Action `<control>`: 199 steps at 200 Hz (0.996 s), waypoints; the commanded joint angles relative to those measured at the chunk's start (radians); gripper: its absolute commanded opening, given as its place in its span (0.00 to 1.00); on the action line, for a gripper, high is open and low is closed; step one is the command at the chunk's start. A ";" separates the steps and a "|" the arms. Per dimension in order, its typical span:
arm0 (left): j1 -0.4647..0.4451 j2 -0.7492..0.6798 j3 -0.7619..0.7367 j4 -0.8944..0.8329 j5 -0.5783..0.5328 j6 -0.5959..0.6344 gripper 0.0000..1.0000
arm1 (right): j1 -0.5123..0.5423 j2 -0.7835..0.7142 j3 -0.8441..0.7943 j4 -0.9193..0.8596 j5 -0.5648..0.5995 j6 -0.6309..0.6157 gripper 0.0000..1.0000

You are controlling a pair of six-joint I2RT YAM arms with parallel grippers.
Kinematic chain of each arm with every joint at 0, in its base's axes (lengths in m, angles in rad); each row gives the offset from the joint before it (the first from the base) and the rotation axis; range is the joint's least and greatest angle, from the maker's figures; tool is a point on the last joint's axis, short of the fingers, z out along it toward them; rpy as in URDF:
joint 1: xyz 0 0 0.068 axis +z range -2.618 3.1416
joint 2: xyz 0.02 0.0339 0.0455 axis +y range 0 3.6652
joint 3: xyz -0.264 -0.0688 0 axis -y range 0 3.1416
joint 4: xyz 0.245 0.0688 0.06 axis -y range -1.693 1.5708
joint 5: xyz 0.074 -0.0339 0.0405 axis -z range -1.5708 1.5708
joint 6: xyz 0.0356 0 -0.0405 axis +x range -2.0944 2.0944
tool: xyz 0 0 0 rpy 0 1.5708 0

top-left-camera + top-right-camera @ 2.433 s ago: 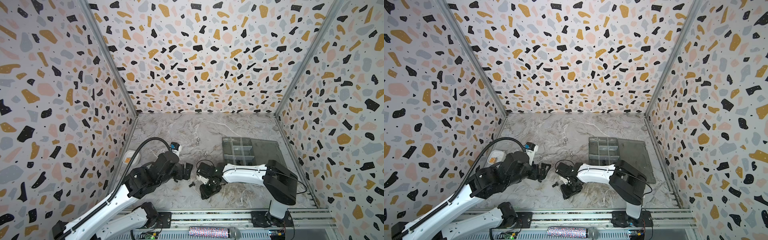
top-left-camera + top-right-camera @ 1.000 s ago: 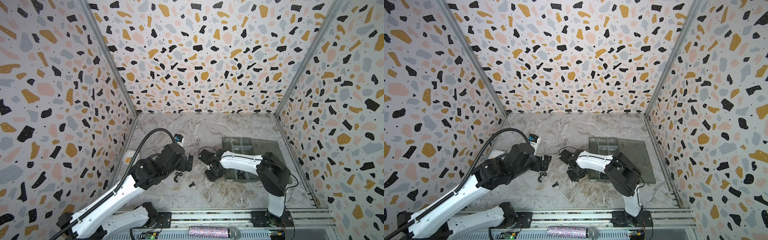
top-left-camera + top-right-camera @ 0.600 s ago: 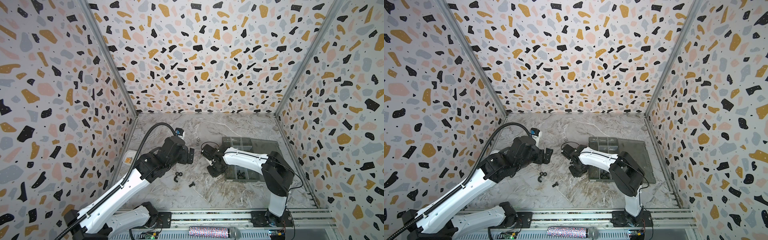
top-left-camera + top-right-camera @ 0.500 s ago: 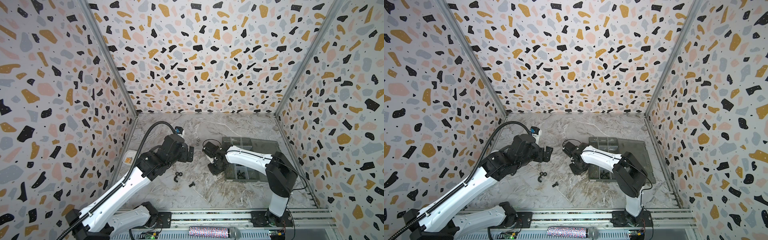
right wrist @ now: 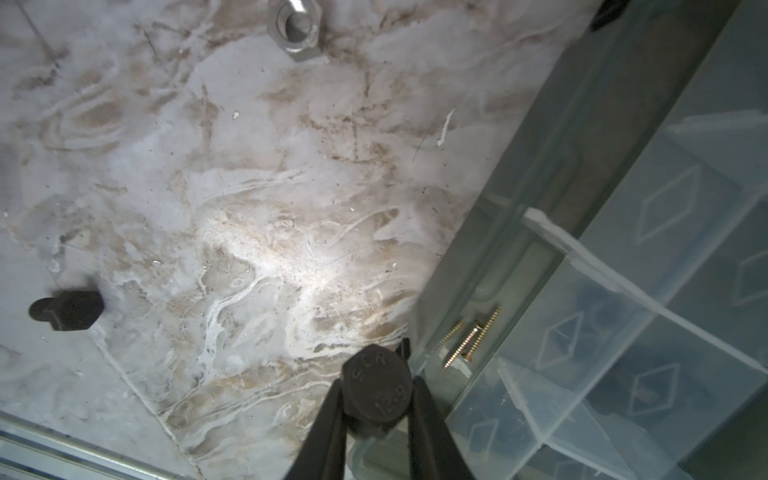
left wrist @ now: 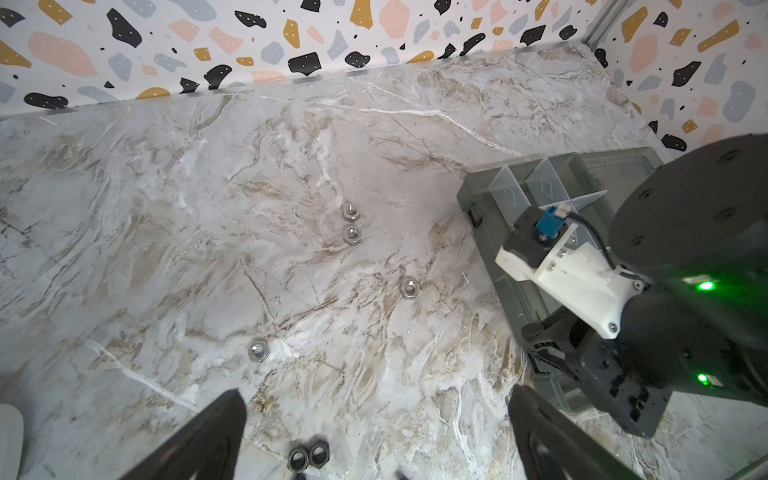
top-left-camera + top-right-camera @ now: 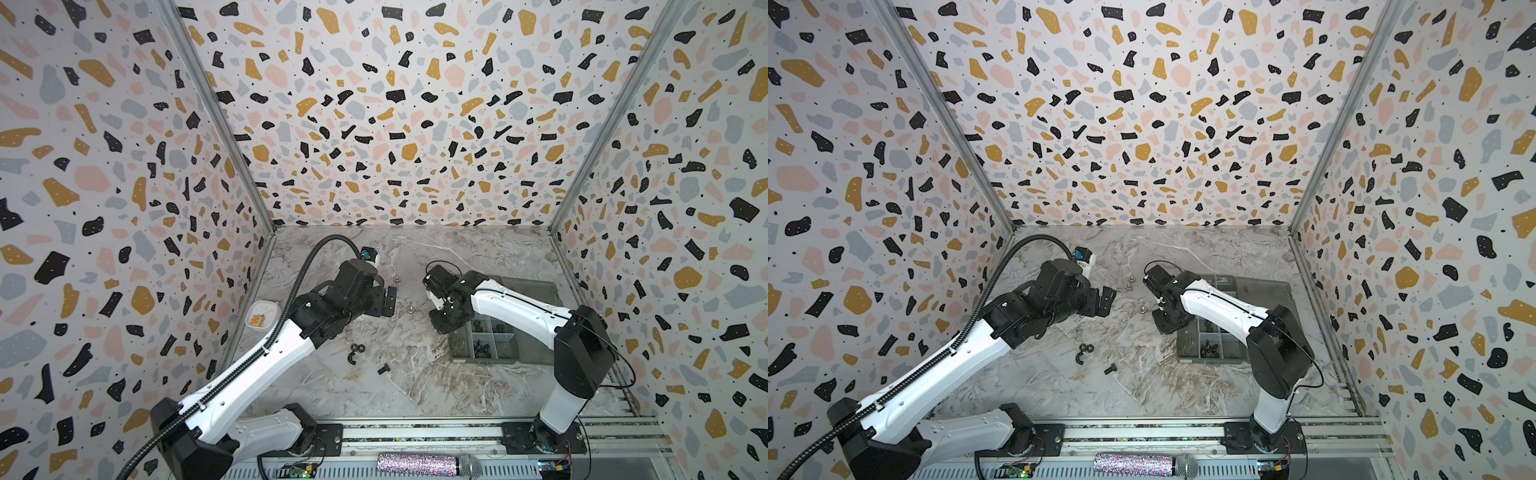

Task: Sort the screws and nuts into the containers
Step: 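Lift the bolt with the right gripper and carry it over the organizer, then lower the bolt into the bolt compartment and open the right gripper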

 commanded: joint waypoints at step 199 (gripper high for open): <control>0.066 0.286 0.253 0.074 0.131 0.141 1.00 | -0.468 -0.215 -0.234 -0.010 0.038 -0.107 0.10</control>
